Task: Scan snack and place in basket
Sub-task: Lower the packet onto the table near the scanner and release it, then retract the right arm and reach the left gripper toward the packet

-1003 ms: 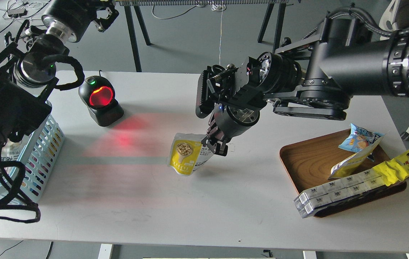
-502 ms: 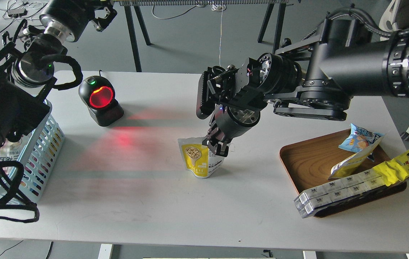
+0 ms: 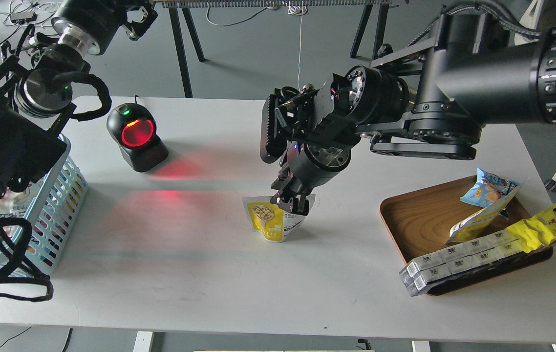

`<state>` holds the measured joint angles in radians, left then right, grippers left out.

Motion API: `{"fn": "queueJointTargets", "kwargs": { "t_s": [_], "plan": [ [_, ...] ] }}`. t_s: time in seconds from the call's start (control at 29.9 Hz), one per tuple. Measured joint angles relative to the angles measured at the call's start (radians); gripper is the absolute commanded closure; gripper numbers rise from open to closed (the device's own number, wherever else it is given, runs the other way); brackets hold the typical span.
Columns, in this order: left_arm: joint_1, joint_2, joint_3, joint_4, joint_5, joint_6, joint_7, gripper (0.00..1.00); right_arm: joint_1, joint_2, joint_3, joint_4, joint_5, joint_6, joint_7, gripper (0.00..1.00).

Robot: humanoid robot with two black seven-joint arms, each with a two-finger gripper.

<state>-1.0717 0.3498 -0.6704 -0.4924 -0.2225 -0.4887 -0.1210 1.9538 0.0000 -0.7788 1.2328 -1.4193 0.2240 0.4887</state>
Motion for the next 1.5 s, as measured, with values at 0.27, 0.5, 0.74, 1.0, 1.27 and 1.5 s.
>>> {"fn": "queueJointTargets", "kwargs": {
  "t_s": [0.27, 0.5, 0.74, 1.0, 1.27, 1.5],
  "plan": [
    [-0.004, 0.000, 0.004, 0.000, 0.000, 0.000, 0.003, 0.00, 0.056, -0.075, 0.017, 0.017, 0.007, 0.001, 0.000, 0.24],
    [-0.015, 0.010, 0.010, -0.001, 0.017, 0.000, 0.010, 0.00, 0.074, -0.280, 0.130, 0.043, 0.124, 0.046, 0.000, 0.02],
    [-0.055, 0.041, 0.015, -0.015, 0.186, 0.000, 0.006, 0.00, 0.048, -0.527, 0.228, 0.037, 0.297, 0.112, 0.000, 0.01],
    [-0.177, 0.111, 0.016, -0.087, 0.503, 0.000, 0.010, 0.01, -0.130, -0.824, 0.379, 0.002, 0.522, 0.111, 0.000, 0.01],
    [-0.286, 0.152, 0.014, -0.396, 0.903, -0.001, -0.005, 0.01, -0.375, -0.990, 0.562, -0.001, 0.812, 0.104, 0.000, 0.01],
    [-0.279, 0.144, 0.017, -0.696, 1.347, 0.000, -0.073, 0.01, -0.503, -1.011, 0.587, -0.051, 1.234, 0.102, 0.000, 0.01]
  ]
}}
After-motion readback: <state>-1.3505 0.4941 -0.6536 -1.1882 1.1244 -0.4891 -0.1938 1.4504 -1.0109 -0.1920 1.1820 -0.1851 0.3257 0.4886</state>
